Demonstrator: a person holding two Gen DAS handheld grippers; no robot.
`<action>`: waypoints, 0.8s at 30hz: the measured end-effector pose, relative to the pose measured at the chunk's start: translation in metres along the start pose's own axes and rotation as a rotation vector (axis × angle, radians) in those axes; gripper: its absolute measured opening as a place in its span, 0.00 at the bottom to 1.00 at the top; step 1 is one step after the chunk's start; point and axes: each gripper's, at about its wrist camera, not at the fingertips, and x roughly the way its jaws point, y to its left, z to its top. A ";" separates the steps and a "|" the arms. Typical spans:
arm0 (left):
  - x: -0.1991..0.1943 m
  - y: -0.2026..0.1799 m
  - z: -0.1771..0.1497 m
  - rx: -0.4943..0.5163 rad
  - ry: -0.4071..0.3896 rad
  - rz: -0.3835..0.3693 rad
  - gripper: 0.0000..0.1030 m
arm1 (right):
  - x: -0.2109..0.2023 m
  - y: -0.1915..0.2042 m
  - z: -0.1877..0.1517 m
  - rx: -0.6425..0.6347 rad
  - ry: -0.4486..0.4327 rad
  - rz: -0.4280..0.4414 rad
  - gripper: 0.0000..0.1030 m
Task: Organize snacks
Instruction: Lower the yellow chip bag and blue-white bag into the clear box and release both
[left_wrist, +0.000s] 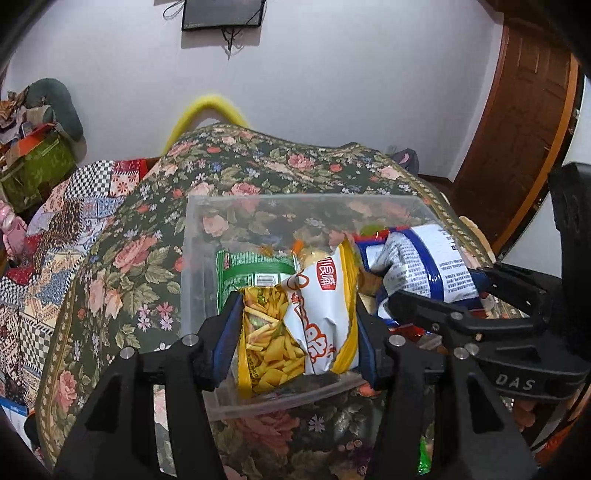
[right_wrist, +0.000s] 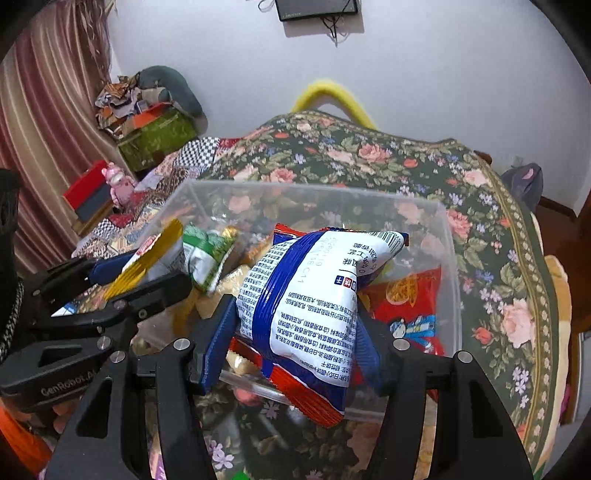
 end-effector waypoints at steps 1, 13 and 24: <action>0.002 0.000 -0.001 -0.002 0.008 0.001 0.56 | 0.000 -0.001 -0.001 0.000 0.001 0.000 0.56; -0.039 -0.009 -0.010 0.005 -0.033 -0.029 0.62 | -0.047 0.000 -0.013 -0.043 -0.060 -0.050 0.71; -0.067 -0.028 -0.050 0.056 0.034 -0.063 0.67 | -0.091 -0.009 -0.043 -0.010 -0.097 -0.065 0.78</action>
